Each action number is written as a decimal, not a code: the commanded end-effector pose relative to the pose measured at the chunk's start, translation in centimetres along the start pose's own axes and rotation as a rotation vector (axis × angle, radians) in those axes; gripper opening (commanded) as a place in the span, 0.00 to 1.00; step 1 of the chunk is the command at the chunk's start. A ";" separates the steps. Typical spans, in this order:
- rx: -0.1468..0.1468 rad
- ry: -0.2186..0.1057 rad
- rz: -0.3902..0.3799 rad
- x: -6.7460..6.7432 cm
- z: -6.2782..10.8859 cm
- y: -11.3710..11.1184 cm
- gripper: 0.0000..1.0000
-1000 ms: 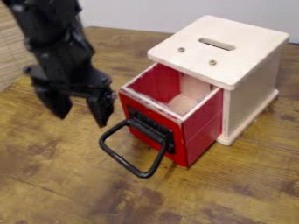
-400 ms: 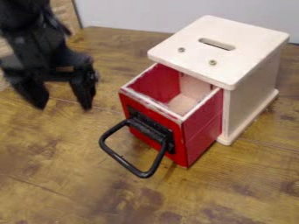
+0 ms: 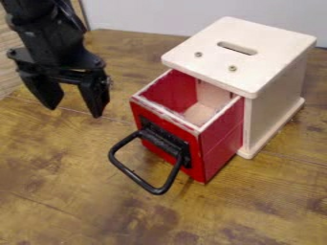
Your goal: Open the drawer
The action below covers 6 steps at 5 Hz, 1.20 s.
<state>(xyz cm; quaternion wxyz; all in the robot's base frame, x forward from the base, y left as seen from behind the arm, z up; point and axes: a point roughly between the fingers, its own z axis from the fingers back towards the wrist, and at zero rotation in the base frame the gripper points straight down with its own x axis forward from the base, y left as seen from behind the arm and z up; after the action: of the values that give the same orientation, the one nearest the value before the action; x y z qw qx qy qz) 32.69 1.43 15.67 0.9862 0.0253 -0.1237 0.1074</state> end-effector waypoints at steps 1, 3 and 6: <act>0.011 -0.035 0.123 0.0 1.2 0.1 1.00; -0.052 0.001 0.018 0.0 0.5 0.9 1.00; 0.013 0.010 -0.058 1.7 -0.2 2.0 1.00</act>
<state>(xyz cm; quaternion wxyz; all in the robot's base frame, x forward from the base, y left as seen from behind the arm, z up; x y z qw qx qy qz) 33.21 4.10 14.09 0.9915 0.0312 -0.0890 0.0896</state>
